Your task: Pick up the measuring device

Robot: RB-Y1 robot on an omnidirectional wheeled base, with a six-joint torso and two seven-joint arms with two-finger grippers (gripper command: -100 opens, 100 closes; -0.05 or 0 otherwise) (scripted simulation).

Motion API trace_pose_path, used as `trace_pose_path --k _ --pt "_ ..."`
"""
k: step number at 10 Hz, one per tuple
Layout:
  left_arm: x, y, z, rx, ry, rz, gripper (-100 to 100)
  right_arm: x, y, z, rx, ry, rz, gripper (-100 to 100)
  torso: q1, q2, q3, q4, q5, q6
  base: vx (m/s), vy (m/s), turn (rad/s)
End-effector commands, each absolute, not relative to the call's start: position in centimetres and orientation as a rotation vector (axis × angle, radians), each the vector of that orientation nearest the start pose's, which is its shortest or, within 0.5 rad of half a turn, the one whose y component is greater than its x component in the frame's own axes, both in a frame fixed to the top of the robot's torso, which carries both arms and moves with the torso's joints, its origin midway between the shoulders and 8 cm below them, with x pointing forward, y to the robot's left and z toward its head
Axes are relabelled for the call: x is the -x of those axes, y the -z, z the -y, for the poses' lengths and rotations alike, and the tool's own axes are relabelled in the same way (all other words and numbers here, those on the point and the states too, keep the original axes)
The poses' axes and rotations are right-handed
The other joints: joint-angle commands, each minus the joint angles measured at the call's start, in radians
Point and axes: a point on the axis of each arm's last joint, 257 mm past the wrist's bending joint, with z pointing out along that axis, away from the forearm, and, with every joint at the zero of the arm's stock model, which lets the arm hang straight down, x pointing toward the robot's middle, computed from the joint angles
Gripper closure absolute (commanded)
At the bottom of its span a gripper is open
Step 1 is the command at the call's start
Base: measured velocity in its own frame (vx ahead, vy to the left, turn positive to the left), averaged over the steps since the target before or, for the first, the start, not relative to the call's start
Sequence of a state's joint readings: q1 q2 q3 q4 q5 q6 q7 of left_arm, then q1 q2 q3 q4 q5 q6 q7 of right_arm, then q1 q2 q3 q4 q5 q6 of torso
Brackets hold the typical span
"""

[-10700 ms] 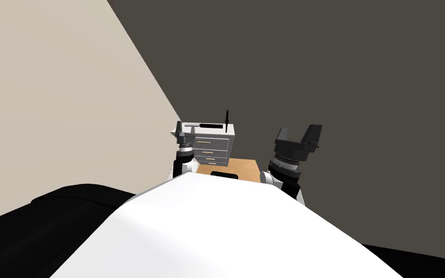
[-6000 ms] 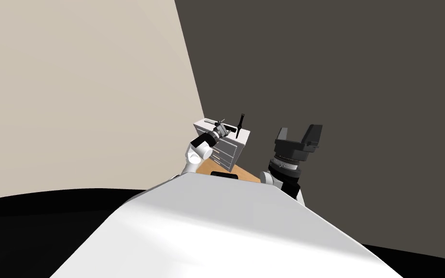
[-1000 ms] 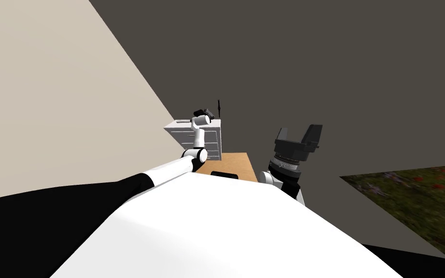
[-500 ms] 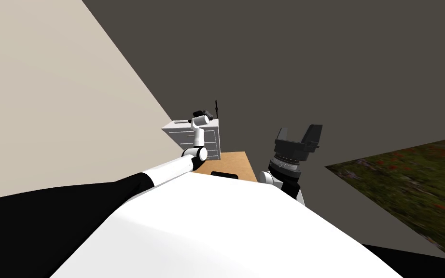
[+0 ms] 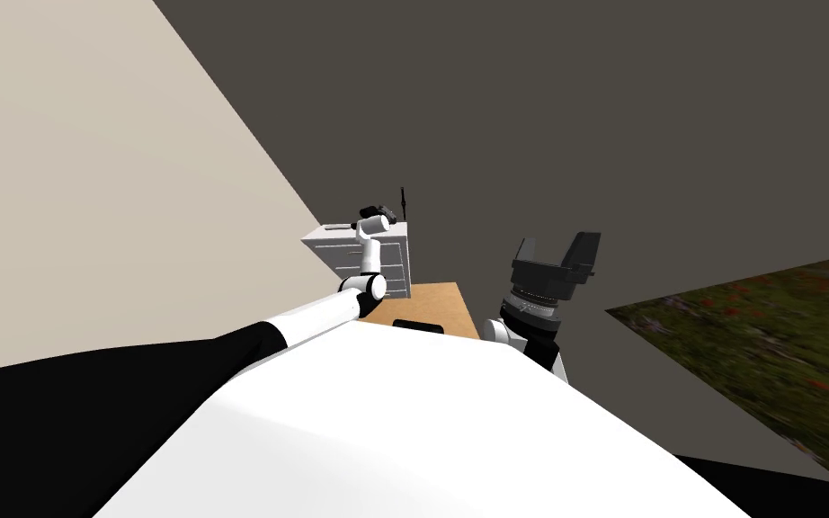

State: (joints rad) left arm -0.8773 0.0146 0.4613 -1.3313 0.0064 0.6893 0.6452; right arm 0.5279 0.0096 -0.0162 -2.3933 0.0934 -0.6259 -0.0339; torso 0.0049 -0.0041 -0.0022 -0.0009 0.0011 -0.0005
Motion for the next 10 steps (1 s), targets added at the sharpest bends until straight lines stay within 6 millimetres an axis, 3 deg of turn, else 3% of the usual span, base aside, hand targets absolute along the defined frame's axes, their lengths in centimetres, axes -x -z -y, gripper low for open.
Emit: trace_pose_path --k 1,4,7,10 --pt "-70.8 -0.1 -26.7 1.904 1.669 -0.66 -100 -29.5 -8.5 26.3 -0.438 -1.294 -0.511 0 0.0 0.0 0.0 0.0 0.0 0.0 0.024 -0.016 -0.003" --pt "-70.5 -2.1 -31.0 1.844 1.64 -0.606 -100 -29.5 -8.5 26.3 -0.438 -1.294 -0.511 0 -0.002 -0.004 -0.002 -0.001 0.0 0.0 0.083 -0.041 0.005" --pt "-70.3 -2.6 -31.6 1.826 1.662 -0.566 -100 -29.5 -8.5 26.3 -0.438 -1.294 -0.511 0 -0.005 -0.011 -0.006 -0.003 -0.001 0.0 0.179 -0.09 0.008" --pt "-69.8 -3.6 -33.6 1.788 1.67 -0.513 -100 -29.5 -8.5 26.3 -0.438 -1.294 -0.511 0 -0.008 -0.015 -0.009 -0.004 -0.002 0.0 0.211 -0.121 0.01"
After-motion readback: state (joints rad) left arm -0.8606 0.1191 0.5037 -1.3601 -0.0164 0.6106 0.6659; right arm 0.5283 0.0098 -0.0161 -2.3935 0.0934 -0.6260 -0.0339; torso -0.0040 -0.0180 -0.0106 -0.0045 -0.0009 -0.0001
